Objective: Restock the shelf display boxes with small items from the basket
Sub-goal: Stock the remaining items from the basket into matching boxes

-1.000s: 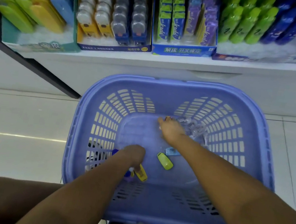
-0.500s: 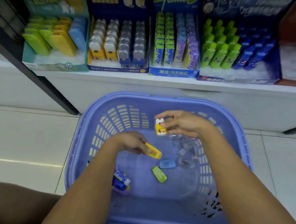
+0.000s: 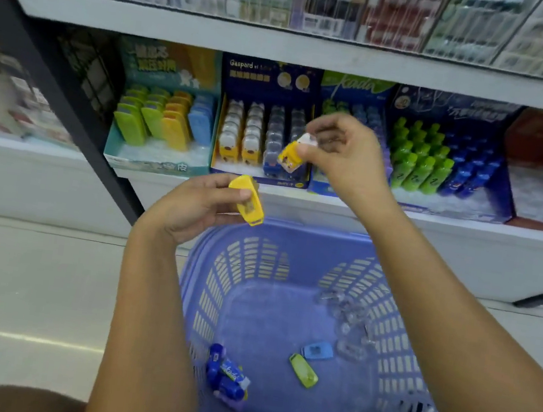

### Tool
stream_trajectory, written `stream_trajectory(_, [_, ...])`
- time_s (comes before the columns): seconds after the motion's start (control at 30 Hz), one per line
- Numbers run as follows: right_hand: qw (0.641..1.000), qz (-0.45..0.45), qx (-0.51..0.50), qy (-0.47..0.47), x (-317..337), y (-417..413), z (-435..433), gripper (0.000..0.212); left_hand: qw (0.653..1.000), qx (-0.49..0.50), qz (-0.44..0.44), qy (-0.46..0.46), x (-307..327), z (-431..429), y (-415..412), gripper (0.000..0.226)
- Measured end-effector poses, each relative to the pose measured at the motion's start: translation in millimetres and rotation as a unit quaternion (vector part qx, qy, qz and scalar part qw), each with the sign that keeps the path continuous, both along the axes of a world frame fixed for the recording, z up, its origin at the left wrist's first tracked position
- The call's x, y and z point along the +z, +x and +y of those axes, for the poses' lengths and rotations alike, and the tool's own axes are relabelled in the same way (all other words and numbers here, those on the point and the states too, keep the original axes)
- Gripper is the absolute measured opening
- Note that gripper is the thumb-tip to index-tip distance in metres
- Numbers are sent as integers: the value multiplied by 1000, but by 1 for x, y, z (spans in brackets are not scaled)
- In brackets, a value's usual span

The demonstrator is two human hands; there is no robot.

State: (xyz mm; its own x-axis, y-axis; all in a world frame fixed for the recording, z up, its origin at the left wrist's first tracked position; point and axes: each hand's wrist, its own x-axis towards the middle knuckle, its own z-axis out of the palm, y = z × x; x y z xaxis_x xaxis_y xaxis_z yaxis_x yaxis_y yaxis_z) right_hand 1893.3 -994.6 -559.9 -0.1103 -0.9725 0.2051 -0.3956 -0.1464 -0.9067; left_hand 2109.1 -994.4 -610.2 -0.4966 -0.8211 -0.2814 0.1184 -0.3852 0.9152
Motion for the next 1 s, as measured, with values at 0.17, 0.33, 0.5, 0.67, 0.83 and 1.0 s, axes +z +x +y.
stream_trajectory(0.17, [979,191,52,-45,-11,47,-32,20,996,92,1,12,-8,-3,14,13])
stream_trajectory(0.33, [945,315,84,-32,-19,55,-49,22,983,183,16,23,-14,-5,15,14])
stream_trajectory(0.5, [928,360,91,-31,-13,51,-54,23,972,229,39,33,-16,-6,14,7])
stream_trajectory(0.67, [889,442,98,-67,-15,56,-52,24,966,249,49,44,-18,-6,17,11])
stream_trajectory(0.83, [869,482,96,-56,-10,56,-50,25,965,250,71,40,-11,-5,21,16])
stream_trajectory(1.0, [935,342,84,-35,2,65,-38,31,963,243,110,30,0,0,31,14])
